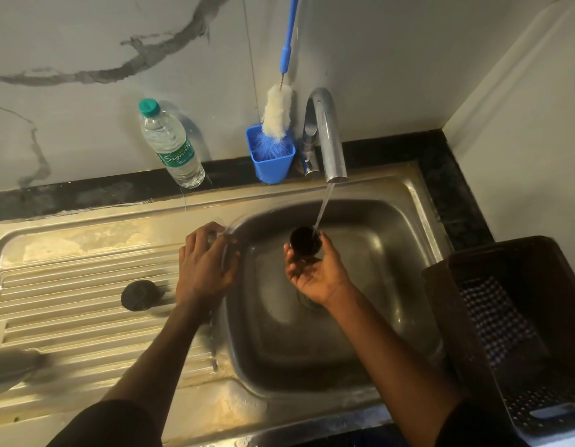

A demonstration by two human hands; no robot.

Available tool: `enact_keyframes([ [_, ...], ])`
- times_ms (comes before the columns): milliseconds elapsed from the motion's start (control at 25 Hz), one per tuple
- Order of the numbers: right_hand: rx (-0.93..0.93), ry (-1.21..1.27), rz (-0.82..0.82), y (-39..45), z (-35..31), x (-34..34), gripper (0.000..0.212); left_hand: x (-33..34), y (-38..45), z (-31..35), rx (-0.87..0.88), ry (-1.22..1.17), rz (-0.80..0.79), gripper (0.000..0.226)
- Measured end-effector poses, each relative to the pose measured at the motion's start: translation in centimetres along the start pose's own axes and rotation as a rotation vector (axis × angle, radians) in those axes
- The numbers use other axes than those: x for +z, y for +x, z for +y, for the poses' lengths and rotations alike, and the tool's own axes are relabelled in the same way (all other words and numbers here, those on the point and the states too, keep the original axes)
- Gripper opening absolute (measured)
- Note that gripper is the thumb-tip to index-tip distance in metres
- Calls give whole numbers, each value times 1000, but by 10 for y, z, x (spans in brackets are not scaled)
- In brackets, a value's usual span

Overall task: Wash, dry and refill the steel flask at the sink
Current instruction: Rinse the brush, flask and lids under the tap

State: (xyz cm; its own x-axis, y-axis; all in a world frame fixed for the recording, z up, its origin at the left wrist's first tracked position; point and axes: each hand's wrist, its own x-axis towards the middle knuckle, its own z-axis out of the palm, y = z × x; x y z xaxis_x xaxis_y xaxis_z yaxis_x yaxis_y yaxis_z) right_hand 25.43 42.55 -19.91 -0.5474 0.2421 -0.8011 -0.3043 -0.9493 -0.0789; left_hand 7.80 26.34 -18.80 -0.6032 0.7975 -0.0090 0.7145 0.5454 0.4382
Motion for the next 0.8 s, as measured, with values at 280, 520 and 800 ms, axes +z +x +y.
enact_keyframes([
  [280,-35,-101,42,4,-9,4,55,0,1,-2,-8,2,-1,44],
  [520,-736,-956,170,1,-15,-14,59,2,1,-4,-1,20,-15,44],
  [800,-755,-822,-16,-4,-16,19,66,2,1,-5,9,28,-13,42],
])
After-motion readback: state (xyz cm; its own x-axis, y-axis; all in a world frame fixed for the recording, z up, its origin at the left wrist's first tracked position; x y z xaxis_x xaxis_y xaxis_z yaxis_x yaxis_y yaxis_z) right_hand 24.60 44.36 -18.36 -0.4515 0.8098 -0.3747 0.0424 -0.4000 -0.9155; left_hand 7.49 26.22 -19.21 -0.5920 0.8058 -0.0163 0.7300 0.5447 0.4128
